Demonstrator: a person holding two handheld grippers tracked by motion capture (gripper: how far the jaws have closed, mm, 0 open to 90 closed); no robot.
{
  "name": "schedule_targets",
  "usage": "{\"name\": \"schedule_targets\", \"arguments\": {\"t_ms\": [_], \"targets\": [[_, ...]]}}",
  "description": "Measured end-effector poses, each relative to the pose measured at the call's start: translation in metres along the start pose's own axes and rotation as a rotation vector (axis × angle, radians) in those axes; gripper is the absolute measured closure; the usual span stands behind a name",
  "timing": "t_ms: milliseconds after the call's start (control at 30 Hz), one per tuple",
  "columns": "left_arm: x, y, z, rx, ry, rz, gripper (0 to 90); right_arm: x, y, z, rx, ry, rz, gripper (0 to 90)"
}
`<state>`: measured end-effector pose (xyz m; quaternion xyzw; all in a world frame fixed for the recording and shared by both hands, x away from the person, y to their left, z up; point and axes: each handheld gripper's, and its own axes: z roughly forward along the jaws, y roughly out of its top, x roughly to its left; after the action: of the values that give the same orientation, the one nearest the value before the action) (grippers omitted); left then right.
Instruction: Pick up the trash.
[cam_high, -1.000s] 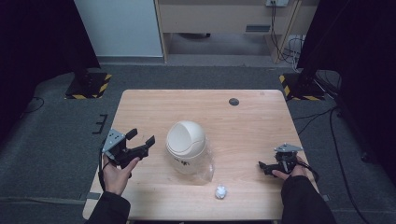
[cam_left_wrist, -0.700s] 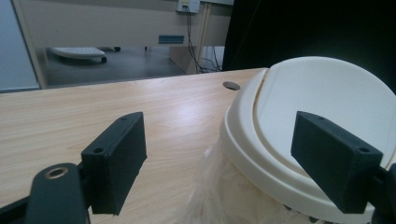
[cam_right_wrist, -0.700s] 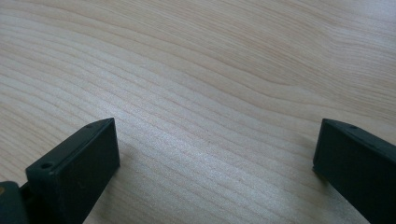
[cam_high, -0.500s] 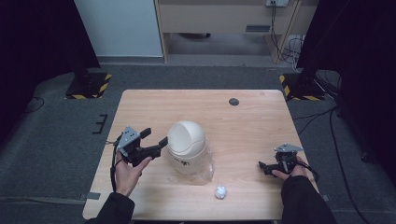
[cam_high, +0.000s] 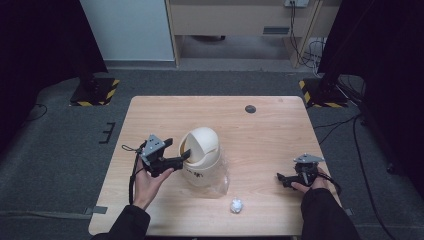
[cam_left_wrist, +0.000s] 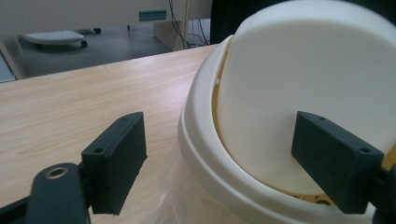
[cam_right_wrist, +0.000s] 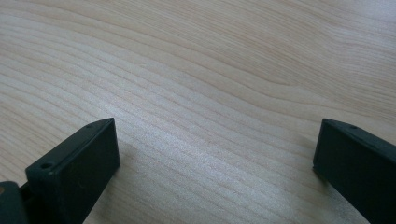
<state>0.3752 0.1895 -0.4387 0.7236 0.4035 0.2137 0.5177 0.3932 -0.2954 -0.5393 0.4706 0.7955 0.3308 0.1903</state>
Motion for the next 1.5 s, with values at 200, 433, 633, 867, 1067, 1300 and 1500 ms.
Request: {"name": "schedule_targets", "arguments": {"t_ms": [200,433,633,867,1067,1300,1500], "targets": [[-0.001,0.001,0.009,0.028,0.003,0.012,16.8,0.0,0.0,0.0,0.0,0.0,0.0,0.6],[-0.003,0.001,0.016,0.046,0.0,0.031,16.1,0.0,0.0,0.0,0.0,-0.001,0.0,0.6],[-0.002,0.002,0.009,0.037,-0.004,0.038,15.4,0.0,0.0,0.0,-0.001,0.001,0.003,0.6],[0.004,-0.001,-0.018,0.001,0.015,0.037,15.1,0.0,0.0,0.0,0.0,0.003,0.001,0.6],[0.008,-0.011,-0.039,-0.017,0.022,0.026,15.1,0.0,0.0,0.0,0.0,0.004,0.001,0.6],[0.003,-0.036,-0.054,0.042,0.005,0.031,15.3,0.0,0.0,0.0,-0.001,0.004,0.001,0.7],[-0.012,-0.05,-0.058,0.096,-0.03,0.038,17.5,0.0,0.0,0.0,-0.001,0.004,0.001,0.6]]}}
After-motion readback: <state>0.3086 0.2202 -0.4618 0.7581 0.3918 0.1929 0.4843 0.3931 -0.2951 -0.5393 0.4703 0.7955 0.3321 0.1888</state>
